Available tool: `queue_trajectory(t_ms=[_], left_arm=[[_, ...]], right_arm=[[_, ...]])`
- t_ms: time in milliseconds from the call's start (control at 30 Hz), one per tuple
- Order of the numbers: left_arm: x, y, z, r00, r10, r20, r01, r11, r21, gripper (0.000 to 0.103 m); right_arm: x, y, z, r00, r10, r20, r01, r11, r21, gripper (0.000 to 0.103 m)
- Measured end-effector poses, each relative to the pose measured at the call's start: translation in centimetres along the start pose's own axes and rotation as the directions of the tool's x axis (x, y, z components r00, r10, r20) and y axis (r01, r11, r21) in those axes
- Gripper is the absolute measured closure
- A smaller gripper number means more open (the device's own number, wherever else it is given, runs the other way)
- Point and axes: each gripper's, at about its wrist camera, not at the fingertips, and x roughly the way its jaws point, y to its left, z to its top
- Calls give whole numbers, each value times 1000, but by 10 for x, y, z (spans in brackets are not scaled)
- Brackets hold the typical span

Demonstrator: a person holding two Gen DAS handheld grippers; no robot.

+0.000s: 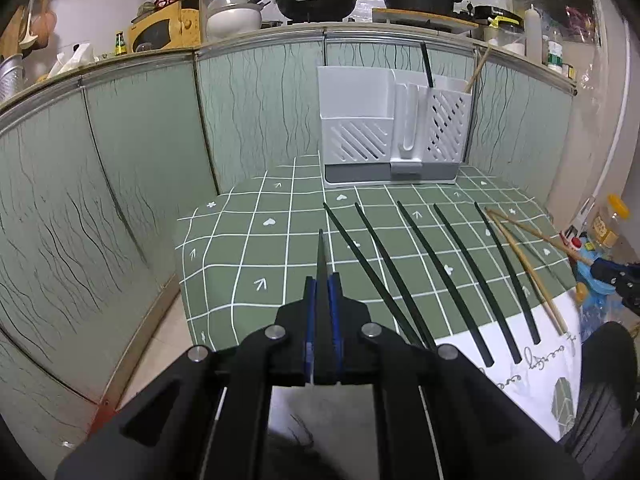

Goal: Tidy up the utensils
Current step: 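Lift both chopsticks upright and carry them over the white holder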

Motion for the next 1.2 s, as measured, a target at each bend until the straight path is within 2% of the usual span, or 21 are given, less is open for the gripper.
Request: queue_trajectory(t_ms=[133, 433, 867, 1200], left_arm=[[-2, 5, 8, 1000, -14, 6, 14, 1000, -4, 95], [-14, 12, 33, 998, -17, 53, 17, 1000, -4, 95], [-16, 21, 72, 994, -24, 104, 24, 1000, -1, 95], [-7, 22, 86, 993, -33, 116, 32, 999, 5, 95]], right_arm=[[-4, -1, 7, 1000, -1, 27, 1, 1000, 3, 97], [-22, -9, 40, 987, 12, 158, -16, 1000, 24, 97], [-22, 3, 90, 969, 46, 242, -45, 999, -10, 97], [-17, 5, 124, 953, 82, 292, -79, 997, -23, 97]])
